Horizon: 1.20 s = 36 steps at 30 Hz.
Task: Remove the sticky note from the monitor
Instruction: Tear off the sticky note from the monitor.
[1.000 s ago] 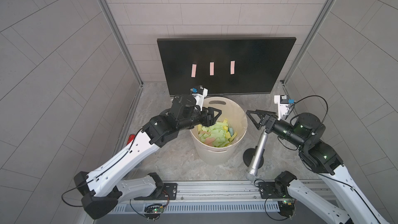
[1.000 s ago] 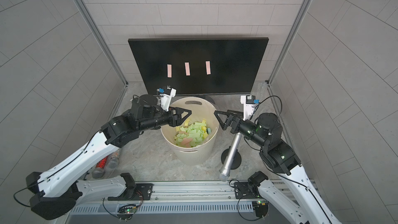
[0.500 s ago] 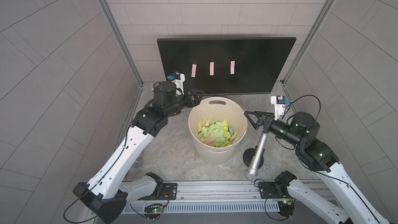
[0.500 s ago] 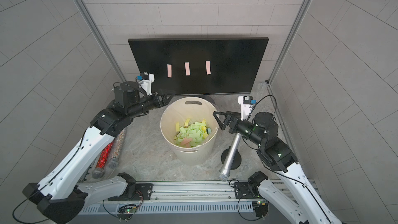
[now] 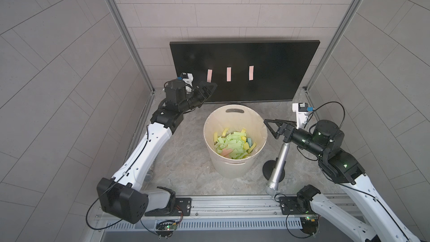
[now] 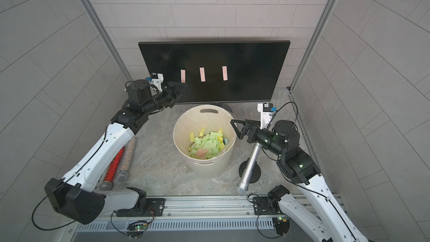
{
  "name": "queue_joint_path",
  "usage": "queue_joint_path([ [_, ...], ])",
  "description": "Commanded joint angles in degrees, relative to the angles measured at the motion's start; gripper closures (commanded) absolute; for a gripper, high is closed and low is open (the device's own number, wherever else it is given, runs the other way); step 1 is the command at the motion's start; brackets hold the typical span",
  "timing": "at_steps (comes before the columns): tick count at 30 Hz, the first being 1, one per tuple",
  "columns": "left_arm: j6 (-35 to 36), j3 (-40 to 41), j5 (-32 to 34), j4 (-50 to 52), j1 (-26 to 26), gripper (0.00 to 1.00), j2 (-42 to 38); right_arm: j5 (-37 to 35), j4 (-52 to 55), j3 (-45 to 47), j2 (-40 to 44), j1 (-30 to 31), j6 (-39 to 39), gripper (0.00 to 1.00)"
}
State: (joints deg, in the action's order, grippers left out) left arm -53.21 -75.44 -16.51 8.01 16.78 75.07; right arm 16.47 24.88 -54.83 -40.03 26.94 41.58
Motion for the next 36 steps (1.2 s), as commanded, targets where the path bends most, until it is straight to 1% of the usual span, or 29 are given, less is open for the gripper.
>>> queue_joint_path([
  [1,-3.23,0.64,-0.19,-6.38,-0.70,0.14,0.76,-0.39,-1.15,0.20,0.37,-0.46,-1.05,0.00],
  [9,-5.00,-0.11,0.16,-10.74,-1.97,0.14,4.19,0.21,-1.15,-0.23,0.39,-1.08,-1.15,0.00],
  [15,-5.20,-0.89,0.31,-11.88,-2.25,0.14,6.32,0.29,-1.24,-0.10,0.40,-1.53,-1.15,0.00],
  [24,-5.73,-0.41,1.56,-16.06,-2.47,0.18,8.62,0.49,-1.41,0.02,0.31,-1.88,-1.15,0.00],
  [36,-7.08,-1.78,2.37,-18.06,-2.54,0.24,10.93,0.78,-1.50,0.14,0.39,-2.42,-0.94,0.00],
])
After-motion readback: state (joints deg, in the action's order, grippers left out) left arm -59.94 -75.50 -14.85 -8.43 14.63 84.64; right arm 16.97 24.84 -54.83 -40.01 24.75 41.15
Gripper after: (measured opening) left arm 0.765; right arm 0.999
